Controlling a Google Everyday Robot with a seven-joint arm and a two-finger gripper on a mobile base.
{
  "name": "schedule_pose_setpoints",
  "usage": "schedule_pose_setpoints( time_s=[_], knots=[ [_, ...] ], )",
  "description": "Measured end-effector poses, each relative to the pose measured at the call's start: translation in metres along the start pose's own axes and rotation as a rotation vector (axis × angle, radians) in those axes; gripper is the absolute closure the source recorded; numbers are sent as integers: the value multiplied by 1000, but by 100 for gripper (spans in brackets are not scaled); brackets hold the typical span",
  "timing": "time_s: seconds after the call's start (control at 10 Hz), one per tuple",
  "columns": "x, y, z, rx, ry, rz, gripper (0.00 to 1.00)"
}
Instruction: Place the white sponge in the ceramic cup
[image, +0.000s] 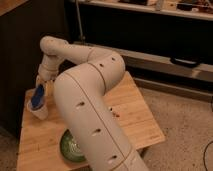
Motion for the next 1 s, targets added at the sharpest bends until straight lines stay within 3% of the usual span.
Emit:
schedule_pose_setpoints(
  time_s=[1.0],
  knots=[
    [-15,0,-3,-32,-47,-15,20]
  ],
)
